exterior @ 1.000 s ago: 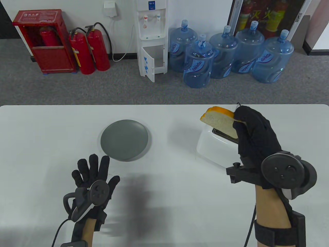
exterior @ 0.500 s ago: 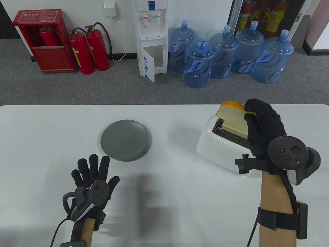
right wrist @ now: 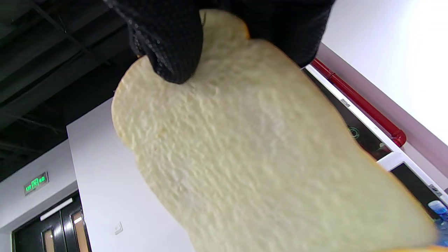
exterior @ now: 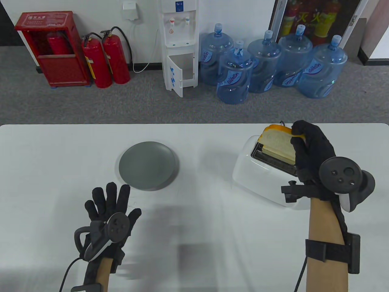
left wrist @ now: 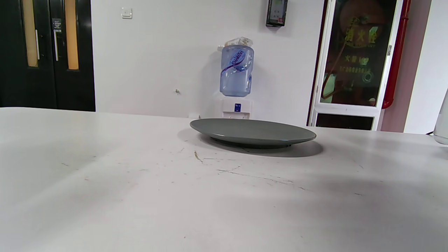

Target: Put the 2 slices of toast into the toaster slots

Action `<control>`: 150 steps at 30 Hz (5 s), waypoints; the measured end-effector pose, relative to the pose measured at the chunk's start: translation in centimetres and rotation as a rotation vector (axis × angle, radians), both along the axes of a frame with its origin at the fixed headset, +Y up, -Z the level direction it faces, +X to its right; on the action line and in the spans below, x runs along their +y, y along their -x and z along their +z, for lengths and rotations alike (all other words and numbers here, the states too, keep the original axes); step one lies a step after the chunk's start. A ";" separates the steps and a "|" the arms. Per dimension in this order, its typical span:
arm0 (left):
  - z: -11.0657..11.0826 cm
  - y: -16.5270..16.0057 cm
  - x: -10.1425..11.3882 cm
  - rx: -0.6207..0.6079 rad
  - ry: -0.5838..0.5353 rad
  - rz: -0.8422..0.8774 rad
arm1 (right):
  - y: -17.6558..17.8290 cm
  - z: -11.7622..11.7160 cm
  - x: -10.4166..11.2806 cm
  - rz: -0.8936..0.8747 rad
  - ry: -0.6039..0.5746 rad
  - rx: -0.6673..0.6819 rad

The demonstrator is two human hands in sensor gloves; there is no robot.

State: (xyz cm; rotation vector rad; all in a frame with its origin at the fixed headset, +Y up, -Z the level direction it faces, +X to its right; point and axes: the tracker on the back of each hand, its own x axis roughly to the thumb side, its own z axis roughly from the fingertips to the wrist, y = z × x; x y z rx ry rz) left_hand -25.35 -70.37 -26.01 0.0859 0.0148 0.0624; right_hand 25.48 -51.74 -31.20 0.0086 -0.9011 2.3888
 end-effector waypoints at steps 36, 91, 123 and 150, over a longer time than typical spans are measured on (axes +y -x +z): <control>-0.2 -0.3 -0.1 0.000 0.028 -0.040 | -1.1 -2.4 -5.2 -0.010 0.086 0.004; -0.3 -0.2 -0.4 0.006 0.057 -0.061 | -2.4 -3.8 -9.9 -0.014 0.179 -0.031; -0.5 -0.1 -0.6 0.002 0.066 -0.061 | -2.0 -4.1 -10.7 0.066 0.294 -0.057; -0.5 -0.2 -0.7 -0.009 0.064 -0.045 | -0.8 -3.7 -9.2 0.221 0.369 -0.087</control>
